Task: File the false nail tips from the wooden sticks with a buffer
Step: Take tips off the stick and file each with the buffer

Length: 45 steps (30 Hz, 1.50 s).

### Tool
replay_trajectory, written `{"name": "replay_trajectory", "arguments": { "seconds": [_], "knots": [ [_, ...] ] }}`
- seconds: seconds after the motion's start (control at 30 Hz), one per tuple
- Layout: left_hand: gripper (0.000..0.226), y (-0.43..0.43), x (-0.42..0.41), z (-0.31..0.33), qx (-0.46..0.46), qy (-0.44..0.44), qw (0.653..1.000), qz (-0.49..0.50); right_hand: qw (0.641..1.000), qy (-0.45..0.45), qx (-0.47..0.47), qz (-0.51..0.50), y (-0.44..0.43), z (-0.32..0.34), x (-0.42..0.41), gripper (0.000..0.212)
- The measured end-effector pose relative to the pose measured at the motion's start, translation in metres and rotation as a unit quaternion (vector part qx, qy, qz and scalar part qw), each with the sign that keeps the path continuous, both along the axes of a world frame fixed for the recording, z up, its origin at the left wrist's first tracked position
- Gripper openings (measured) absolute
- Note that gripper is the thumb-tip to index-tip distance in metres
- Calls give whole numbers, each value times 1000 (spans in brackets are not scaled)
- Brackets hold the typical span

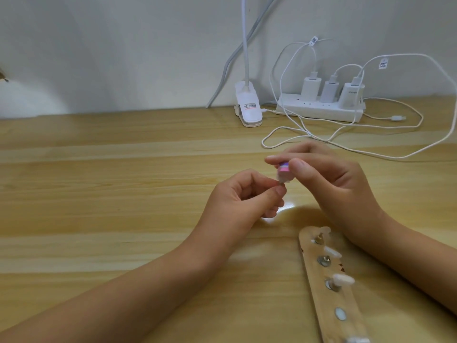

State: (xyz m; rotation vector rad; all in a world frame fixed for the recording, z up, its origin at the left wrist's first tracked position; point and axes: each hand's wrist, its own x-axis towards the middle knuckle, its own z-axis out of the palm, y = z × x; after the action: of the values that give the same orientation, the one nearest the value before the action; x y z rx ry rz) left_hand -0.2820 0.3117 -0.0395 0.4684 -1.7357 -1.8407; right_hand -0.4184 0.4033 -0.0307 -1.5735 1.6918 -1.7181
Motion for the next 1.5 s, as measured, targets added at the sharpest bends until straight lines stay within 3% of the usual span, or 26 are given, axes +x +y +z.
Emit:
{"name": "replay_trajectory", "arguments": {
  "seconds": [0.2, 0.47, 0.73, 1.23, 1.33, 1.5],
  "knots": [
    [21, 0, 1, 0, -16, -6, 1000, 2, 999, 39, -22, -7, 1, -1, -1, 18],
    [11, -1, 1, 0, -26, -12, 1000, -2, 1000, 17, -16, 2, 0, -2, -1, 18],
    [16, -2, 0, -1, -27, -6, 1000, 2, 1000, 0, 4, 10, -2, -3, -1, 17],
    [13, -1, 0, 0, -15, -2, 1000, 9, 999, 47, -13, -8, -1, -2, -2, 20],
    [16, 0, 1, 0, -24, 6, 1000, 7, 999, 35, 23, -6, -2, -3, -2, 17],
    [18, 5, 3, 0, -72, -6, 997, -13, 999, 31, -9, -27, -1, -3, -6, 20]
  ]
}}
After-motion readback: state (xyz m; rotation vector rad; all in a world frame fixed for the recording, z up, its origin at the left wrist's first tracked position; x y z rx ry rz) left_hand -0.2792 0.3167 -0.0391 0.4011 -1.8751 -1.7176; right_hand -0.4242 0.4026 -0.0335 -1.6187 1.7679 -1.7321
